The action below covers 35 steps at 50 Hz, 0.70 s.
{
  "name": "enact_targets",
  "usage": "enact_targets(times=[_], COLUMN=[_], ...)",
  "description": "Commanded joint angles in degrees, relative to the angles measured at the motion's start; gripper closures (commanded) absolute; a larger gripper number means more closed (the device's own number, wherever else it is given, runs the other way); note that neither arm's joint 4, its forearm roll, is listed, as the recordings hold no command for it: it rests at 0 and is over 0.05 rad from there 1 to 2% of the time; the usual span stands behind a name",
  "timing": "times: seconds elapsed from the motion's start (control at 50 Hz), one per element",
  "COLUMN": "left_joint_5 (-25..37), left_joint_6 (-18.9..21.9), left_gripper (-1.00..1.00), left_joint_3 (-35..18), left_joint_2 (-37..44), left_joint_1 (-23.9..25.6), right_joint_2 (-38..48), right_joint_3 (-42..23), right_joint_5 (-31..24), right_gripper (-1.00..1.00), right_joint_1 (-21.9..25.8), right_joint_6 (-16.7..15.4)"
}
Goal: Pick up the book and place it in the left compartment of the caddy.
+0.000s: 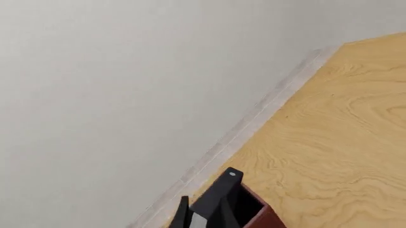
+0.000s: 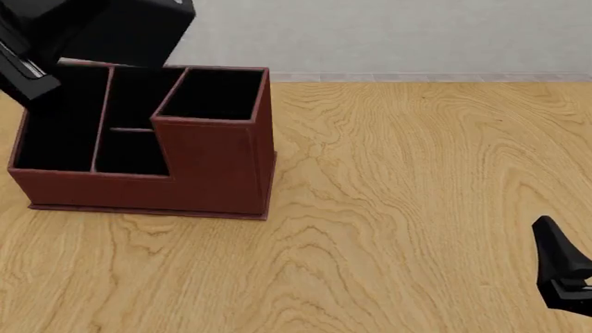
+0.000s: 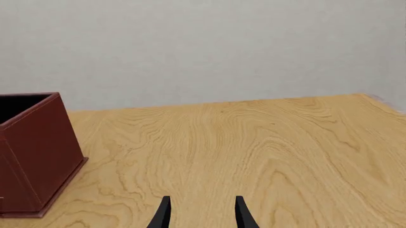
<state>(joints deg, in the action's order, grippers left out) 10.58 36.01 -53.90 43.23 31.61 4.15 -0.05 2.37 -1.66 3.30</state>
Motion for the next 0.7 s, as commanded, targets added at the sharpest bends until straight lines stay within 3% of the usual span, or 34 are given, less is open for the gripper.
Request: enact_targets(times=[0.02, 0.06, 0.16, 0.28, 0.7], left_joint_5=[-3.9, -5.1, -4.8, -5.5, 0.1], left_joint_6=[-3.6, -2.2, -5.7, -6.2, -10.1], left_gripper=[1.00, 1.00, 1.00, 1.00, 1.00], left_joint_3=[-2.8, -1.7, -5.6, -7.7, -16.0], left_joint_2=[1.5, 1.7, 7.2, 11.2, 17.0], left_joint_1=[-5.8, -6.4, -14.9, -21.7, -33.5], right_joint_2=[0.3, 0.4, 0.4, 0.4, 0.7], right_joint_3=[0.0, 0.0, 0.0, 0.0, 0.0], right_joint_5=[0.3, 0.4, 0.3, 0.1, 0.3], right_gripper=[-1.00, -1.00, -1.00, -1.00, -1.00], right_joint_1=[0.0, 0.0, 0.0, 0.3, 0.9], right_joint_6=[0.3, 0.4, 0.4, 0.2, 0.3])
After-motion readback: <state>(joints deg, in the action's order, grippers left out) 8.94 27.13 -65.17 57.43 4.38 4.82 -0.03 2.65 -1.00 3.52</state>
